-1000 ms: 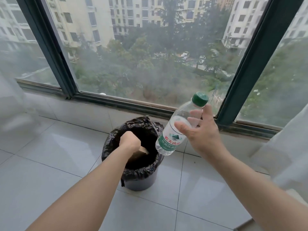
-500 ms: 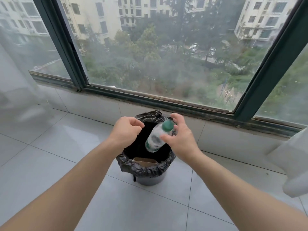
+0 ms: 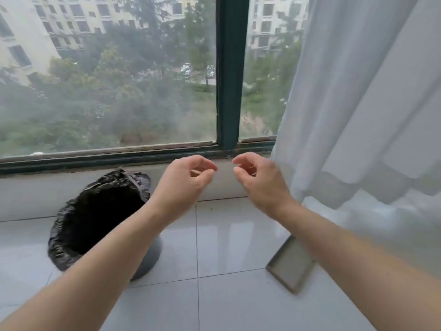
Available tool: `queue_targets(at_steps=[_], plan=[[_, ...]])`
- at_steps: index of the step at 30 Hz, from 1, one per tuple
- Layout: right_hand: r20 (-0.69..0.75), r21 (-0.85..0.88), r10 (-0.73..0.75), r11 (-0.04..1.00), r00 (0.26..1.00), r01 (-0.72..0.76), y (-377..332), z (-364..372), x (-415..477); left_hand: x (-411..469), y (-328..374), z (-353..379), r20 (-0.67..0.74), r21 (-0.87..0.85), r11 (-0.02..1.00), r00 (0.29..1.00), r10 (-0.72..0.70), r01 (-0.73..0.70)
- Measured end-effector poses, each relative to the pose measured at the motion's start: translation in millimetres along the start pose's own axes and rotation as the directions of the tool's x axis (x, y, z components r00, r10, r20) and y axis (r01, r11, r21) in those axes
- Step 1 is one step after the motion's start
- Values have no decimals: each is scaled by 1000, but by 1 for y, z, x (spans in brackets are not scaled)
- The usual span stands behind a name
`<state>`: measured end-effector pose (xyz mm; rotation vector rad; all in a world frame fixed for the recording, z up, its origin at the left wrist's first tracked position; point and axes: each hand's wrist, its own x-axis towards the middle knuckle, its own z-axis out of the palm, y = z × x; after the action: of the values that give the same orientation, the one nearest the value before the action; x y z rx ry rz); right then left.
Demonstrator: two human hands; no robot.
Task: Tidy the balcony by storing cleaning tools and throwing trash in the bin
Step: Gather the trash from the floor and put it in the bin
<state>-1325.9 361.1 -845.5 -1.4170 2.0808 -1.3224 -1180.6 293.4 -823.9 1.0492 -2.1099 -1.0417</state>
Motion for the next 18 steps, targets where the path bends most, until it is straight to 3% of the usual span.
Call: queue_targets(at_steps=[4, 6, 10, 18], plan=[[-170, -69, 144, 985, 975, -157, 57, -97, -34, 11, 41, 101, 209, -35, 996, 974, 90, -85], [-295, -68, 245, 959, 923, -276, 102, -151, -68, 7, 65, 180, 366, -44, 994, 924, 110, -101], [-344, -47, 323, 932, 882, -359, 136, -177, -96, 10, 54, 242, 454, 5, 997, 889, 65, -76], [-397, -18, 466, 857, 790, -515, 214, -203, -163, 4, -23, 354, 595, 304, 951, 792, -139, -61]])
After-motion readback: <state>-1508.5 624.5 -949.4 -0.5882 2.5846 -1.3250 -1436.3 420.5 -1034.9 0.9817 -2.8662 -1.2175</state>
